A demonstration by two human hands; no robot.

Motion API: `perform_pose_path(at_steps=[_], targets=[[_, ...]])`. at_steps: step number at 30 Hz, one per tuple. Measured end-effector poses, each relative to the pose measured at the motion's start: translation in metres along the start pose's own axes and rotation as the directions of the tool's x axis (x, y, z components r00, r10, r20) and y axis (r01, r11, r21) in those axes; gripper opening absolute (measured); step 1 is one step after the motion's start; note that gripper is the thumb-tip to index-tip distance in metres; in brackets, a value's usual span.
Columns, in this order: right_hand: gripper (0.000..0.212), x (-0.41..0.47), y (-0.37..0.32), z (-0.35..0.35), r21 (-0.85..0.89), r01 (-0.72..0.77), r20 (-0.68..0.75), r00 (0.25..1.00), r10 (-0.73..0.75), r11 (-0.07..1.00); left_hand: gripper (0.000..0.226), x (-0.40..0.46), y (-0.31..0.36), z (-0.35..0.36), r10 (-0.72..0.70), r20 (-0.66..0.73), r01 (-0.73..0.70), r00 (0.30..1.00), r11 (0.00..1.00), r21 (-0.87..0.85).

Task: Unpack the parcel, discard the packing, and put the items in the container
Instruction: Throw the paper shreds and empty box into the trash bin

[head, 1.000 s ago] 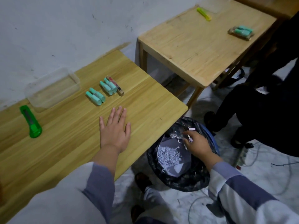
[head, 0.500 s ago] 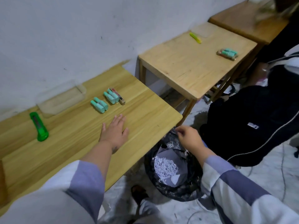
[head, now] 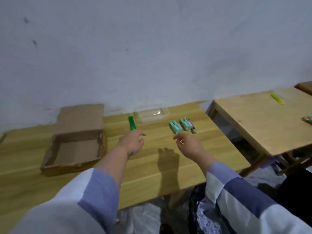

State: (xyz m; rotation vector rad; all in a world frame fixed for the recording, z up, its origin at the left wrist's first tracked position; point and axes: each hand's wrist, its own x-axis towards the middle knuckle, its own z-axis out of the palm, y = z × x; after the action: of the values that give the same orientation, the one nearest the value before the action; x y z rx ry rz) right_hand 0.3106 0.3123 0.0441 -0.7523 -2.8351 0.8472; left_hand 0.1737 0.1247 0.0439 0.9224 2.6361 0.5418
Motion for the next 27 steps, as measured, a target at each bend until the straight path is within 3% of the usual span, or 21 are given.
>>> perform_pose_path(at_steps=[10,16,20,24,27], targets=[[0.030,0.046,-0.145,0.083,0.034,0.307,0.226,0.925,-0.307,0.951,0.033,-0.072,-0.147,-0.068,-0.309,-0.222,0.307,0.925,0.951,-0.041],[0.058,0.090,-0.199,0.137,0.052,0.344,0.361,0.869,-0.339,0.937,0.050,-0.067,-0.223,-0.071,-0.496,-0.305,0.496,0.813,0.864,-0.085],[0.074,0.112,-0.215,0.167,0.065,0.283,0.432,0.856,-0.283,0.957,0.060,-0.050,-0.257,-0.075,-0.585,-0.184,0.560,0.790,0.810,-0.175],[0.072,0.127,-0.220,0.187,0.071,0.299,0.356,0.884,-0.304,0.952,0.073,-0.037,-0.285,-0.073,-0.583,-0.050,0.554,0.811,0.793,-0.252],[0.071,0.130,-0.223,0.190,0.093,0.289,0.340,0.890,-0.303,0.953,0.082,-0.033,-0.296,-0.075,-0.582,-0.044,0.556,0.812,0.794,-0.247]])
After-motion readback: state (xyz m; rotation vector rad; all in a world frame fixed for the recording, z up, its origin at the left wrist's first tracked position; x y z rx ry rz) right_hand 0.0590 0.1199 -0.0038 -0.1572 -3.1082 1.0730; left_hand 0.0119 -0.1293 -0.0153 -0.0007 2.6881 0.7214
